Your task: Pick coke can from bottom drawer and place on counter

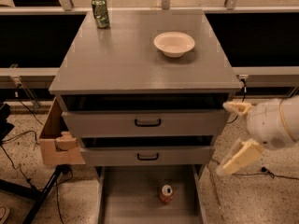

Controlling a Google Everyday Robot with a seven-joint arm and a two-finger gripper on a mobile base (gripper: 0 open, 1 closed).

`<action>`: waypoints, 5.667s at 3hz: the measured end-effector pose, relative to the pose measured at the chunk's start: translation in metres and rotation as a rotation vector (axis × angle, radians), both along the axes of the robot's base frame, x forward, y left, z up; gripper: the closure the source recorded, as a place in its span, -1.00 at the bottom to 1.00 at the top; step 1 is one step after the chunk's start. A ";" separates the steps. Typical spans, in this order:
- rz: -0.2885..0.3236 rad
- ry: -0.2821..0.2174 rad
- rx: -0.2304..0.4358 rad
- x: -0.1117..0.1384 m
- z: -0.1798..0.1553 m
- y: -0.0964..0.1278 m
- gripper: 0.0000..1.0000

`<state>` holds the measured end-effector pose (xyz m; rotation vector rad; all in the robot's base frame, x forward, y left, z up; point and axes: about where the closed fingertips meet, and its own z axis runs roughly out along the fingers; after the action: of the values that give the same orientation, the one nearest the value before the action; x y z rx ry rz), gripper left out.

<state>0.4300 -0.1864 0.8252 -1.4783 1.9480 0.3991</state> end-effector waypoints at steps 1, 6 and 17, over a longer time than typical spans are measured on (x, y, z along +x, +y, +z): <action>-0.044 -0.092 0.134 0.003 -0.051 -0.002 -1.00; -0.111 -0.131 0.323 0.048 -0.216 -0.018 -1.00; 0.091 -0.035 0.489 0.094 -0.645 0.086 -0.47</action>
Offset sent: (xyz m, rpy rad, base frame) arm 0.0550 -0.0341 -0.1351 0.2360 -0.3782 -0.0993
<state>0.5239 -0.1006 0.1800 -1.2412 1.6077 0.8187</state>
